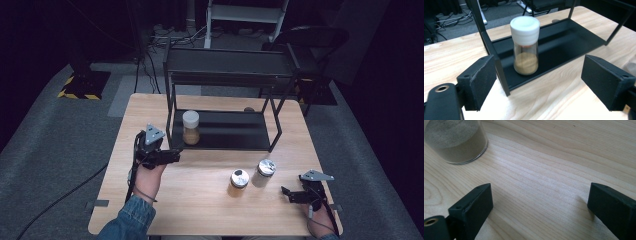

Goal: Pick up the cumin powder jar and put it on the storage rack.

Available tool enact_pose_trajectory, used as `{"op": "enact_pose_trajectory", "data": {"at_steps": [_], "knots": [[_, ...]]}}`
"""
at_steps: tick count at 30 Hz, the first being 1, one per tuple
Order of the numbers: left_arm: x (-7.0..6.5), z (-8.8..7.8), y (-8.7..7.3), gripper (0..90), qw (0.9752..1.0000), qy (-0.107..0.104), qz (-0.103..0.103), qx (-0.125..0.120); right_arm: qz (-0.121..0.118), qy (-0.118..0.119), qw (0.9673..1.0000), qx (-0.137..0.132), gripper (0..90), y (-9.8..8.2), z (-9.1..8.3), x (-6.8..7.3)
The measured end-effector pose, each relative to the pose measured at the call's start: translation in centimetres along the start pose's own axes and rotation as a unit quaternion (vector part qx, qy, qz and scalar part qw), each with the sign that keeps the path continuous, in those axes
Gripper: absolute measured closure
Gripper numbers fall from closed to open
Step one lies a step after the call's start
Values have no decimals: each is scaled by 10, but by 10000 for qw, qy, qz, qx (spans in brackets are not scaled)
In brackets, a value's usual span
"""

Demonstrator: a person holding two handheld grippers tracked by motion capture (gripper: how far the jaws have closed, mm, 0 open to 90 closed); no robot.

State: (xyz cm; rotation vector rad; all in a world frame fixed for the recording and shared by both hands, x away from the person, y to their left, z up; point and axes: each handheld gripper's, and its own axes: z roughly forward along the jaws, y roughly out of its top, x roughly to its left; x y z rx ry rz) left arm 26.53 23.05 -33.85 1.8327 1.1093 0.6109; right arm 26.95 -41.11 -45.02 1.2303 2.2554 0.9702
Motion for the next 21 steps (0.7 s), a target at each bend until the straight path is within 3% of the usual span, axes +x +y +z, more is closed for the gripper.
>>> {"op": "enact_pose_trajectory", "data": {"at_steps": [7, 9, 12, 18, 21], "knots": [[10, -3, -28, 95, 9998, -139, -126, 5, -1, 0, 10000, 0, 60, 0, 0, 0], [12, -3, -39, 89, 9998, -190, -78, -65, -3, -1, 10000, -1, 60, 0, 0, 0], [15, -2, -52, 86, 9998, -212, 24, 22, -1, -1, 10000, 0, 60, 0, 0, 0], [22, 0, -79, 72, 9997, -198, -52, 110, -1, -1, 10000, 1, 60, 0, 0, 0], [23, 2, -92, 76, 9997, -141, 104, 170, 0, -1, 10000, 1, 60, 0, 0, 0]]}}
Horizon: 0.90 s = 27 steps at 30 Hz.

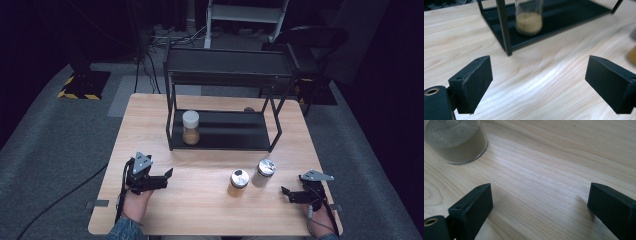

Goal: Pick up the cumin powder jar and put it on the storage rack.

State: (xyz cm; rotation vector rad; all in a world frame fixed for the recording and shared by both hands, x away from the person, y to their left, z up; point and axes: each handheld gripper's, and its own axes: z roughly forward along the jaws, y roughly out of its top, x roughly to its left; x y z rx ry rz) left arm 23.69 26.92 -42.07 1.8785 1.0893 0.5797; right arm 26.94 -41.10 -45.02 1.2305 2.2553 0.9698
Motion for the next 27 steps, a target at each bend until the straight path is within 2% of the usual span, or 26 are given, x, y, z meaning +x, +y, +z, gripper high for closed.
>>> {"op": "enact_pose_trajectory", "data": {"at_steps": [2, 8, 11, 14, 15, 17, 20, 22, 24, 27], "knots": [[3, 2, -8, 75, 10000, -31, -6, 65, -1, 0, 10000, 0, 60, 0, 0, 0], [8, 3, -25, 75, 9997, 75, -11, 245, -1, 0, 10000, 1, 60, 0, 0, 0], [7, 4, -33, 86, 9991, 230, 25, 360, 1, 0, 10000, 0, 60, 0, 0, 0], [10, 6, -42, 87, 9988, 237, -89, 411, 0, -2, 10000, 1, 59, 0, 0, 0], [12, 6, -40, 86, 9979, 264, -185, 569, -1, -5, 10000, 2, 60, 0, 0, 0], [11, 5, -41, 85, 9979, 308, -164, 540, -1, -6, 10000, 2, 59, 0, 0, 0], [11, 7, -37, 84, 9967, 346, -134, 727, -4, -6, 10000, 2, 59, 0, 0, 0], [13, 12, -29, 69, 9941, 341, -250, 998, -1, -6, 10000, 2, 59, 0, 0, 0], [13, 16, -22, 63, 9913, 362, -275, 1234, -3, -6, 10000, 2, 59, 0, 0, 0], [13, 17, -22, 41, 9912, 365, -216, 1254, -1, -6, 10000, 2, 59, 0, 0, 0]]}}
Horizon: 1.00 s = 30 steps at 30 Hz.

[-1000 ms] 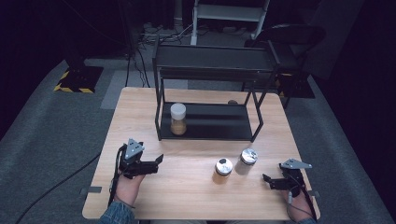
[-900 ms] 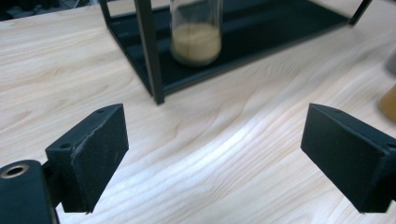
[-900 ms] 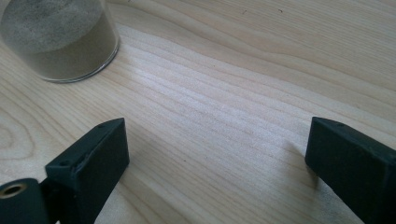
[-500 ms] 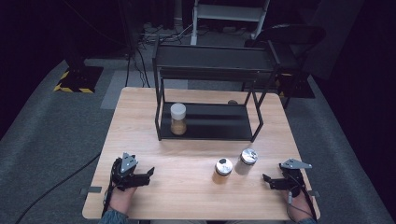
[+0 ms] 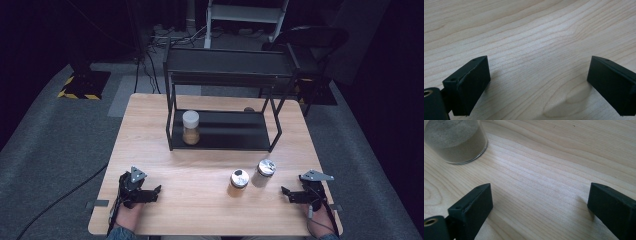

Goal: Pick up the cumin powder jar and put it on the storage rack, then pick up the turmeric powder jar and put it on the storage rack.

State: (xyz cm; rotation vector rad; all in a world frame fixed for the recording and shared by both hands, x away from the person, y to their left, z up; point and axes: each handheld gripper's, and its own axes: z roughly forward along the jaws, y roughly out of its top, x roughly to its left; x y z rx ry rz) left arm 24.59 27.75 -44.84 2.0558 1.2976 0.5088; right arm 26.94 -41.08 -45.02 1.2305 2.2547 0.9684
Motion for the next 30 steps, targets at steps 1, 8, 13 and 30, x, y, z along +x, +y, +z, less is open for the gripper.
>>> {"op": "enact_pose_trajectory", "data": {"at_steps": [1, 8, 13, 30], "knots": [[0, 0, 0, 37, 10000, -12, 16, 5, -1, 1, 10000, 1, 59, 0, 0, 0], [1, 1, 2, 11, 10000, -41, 46, 50, -1, 0, 10000, 1, 59, 0, 0, 0], [1, 1, 2, 9, 10000, -41, 47, 58, -5, 6, 10000, 10, 54, 1, 0, -1], [1, 1, 2, 9, 10000, -42, 42, 51, 48, 55, 10000, -40, 39, -2, -2, 1]]}}
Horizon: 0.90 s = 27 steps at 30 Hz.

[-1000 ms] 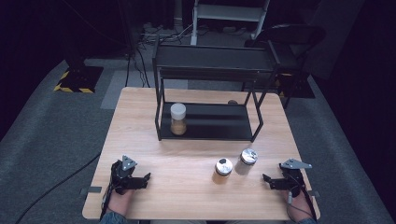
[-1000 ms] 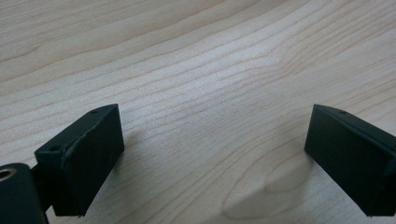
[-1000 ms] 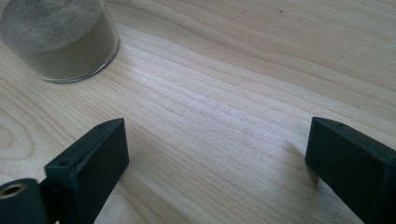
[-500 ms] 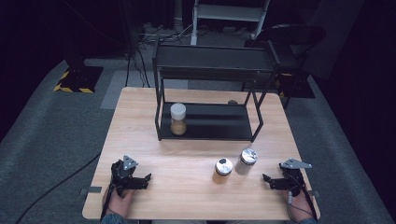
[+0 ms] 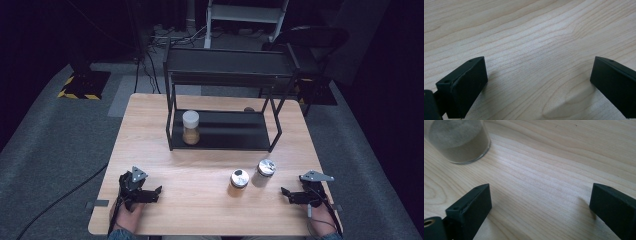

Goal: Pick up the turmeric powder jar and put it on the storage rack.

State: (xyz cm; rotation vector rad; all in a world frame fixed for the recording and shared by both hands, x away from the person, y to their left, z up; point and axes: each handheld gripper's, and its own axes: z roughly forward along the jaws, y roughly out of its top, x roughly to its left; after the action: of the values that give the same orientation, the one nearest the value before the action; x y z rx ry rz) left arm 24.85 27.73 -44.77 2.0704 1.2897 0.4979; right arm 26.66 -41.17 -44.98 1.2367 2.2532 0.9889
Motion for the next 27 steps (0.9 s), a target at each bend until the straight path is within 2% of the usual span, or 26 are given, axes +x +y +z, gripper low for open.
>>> {"op": "enact_pose_trajectory", "data": {"at_steps": [10, 17, 21, 24, 27], "knots": [[0, 0, 0, 9, 10000, 0, 0, 0, -120, 26, 9984, -547, 39, -3, -22, 11], [0, 0, 0, 9, 10000, 0, 1, 1, -239, 6, 9965, -798, 39, 3, -41, 20], [0, 0, 0, 9, 10000, -2, 1, -1, -254, 36, 9956, -903, 39, 6, -49, 23], [0, 0, 0, 9, 10000, -3, 0, -1, -172, 130, 9948, -996, 40, 10, -57, 24], [0, 0, 0, 8, 10000, -8, 1, 1, -233, 76, 9939, -1077, 41, 15, -63, 28]]}}
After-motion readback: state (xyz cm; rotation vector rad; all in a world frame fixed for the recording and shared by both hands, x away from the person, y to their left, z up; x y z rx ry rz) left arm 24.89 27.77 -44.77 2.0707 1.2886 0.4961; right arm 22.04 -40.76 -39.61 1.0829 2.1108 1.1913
